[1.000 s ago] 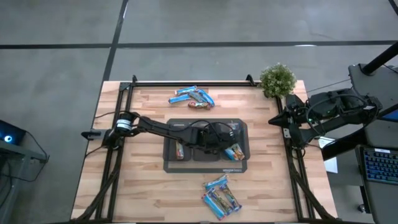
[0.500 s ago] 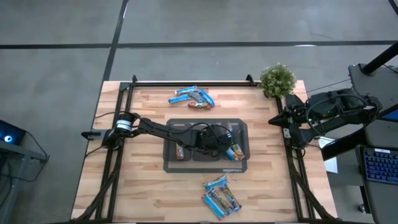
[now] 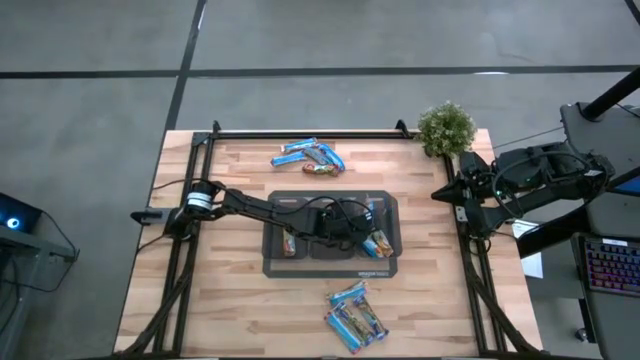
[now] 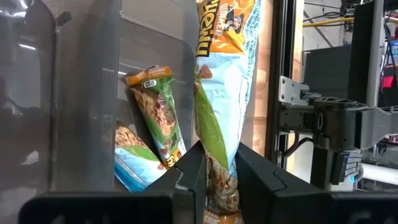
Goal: Pick and place Granola Bars by type
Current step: Put the yellow granola bar into the right black bin, then put the blue granola bar into the middle black bin
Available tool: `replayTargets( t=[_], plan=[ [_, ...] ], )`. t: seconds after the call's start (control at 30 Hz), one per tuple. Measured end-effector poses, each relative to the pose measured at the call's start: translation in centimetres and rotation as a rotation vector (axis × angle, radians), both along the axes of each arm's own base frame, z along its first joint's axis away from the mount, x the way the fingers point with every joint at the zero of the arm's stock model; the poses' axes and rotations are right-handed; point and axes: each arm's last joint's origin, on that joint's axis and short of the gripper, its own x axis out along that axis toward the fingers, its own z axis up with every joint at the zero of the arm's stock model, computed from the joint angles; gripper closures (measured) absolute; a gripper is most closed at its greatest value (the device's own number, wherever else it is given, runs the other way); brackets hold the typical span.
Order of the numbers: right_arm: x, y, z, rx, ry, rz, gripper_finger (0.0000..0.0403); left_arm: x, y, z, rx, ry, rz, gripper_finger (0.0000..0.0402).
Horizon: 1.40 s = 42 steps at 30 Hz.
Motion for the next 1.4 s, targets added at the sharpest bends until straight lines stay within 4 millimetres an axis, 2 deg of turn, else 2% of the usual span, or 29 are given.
replayTargets(
  t=[0.17, 0.47, 1.13, 1.4],
  plan=[
    [0.0, 0.0, 0.0, 0.0, 0.0, 0.0, 0.0394, 0.0, 0.0, 0.0, 0.0, 0.0, 0.001, 0.0342],
    [0.0, 0.0, 0.0, 0.0, -0.001, 0.0, 0.0394, 0.0, 0.1, 0.0, -0.016, -0.004, 0.013, 0.0278],
    [0.0, 0.0, 0.0, -0.003, 0.0, 0.001, 0.0394, 0.0, 0.0, -0.1, -0.025, 0.007, -0.024, 0.0271],
    [0.0, 0.0, 0.0, -0.003, -0.001, 0.001, 0.0394, 0.1, 1.0, -0.1, 0.004, 0.024, -0.048, 0.0226]
  ],
)
